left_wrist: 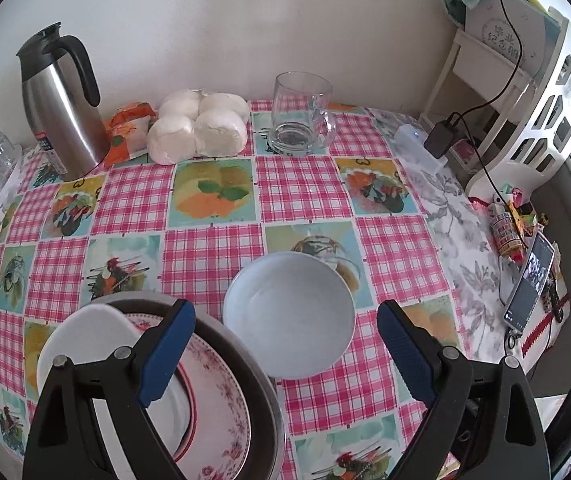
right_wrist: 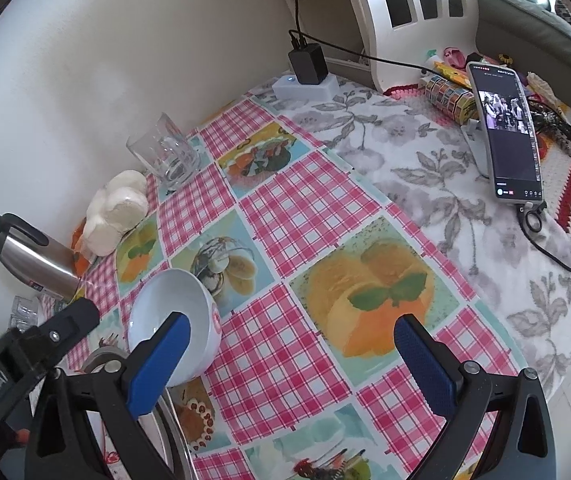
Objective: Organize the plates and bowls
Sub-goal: 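Move both tools to the pale blue round bowl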
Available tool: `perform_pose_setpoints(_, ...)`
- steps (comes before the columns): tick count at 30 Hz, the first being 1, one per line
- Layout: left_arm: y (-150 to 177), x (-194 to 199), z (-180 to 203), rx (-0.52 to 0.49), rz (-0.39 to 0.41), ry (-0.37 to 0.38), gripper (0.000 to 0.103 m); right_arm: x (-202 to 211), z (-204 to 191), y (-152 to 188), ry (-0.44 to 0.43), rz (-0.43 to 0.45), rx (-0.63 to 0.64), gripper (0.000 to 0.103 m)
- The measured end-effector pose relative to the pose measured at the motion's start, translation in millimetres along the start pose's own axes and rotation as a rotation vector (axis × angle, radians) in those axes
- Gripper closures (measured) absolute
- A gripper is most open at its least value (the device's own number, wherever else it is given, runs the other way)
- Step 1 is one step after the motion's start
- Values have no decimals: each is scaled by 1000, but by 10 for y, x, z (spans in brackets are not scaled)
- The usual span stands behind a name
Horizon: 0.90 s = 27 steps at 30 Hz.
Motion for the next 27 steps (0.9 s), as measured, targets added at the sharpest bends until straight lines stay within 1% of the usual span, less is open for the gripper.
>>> perform_pose_setpoints(3,-51,-47,12,3,-5,-1,10,-71,-6,-11,-1,-13,-2,0)
perform_pose_setpoints(8,-112,-173,-3,19,-29,1,10,-146,-90,-40,26,-11,32,0)
perform_pose_setpoints(15,-159,-291,15,15,-44,1,10,-401,-267,-10,-1,-67,58,0)
perform_pose_setpoints(22,-167,-412,-22,22,-68,-10,11,-653,-384,74,29,-109,87,0)
perform_pose_setpoints(27,-177,-475,-52,29,-75,-24,12,-770,-391,110,41,-132,78,7)
Point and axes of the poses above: each gripper's, at about its wrist camera, not at the fingertips, and x roughly against the way its jaws point, z to its right, y to its underside, the point moved 1 cm from there along -x, roughly the way its jaws point, and after that the axes turned 5 degrees about -y, right-handed, at the moved point
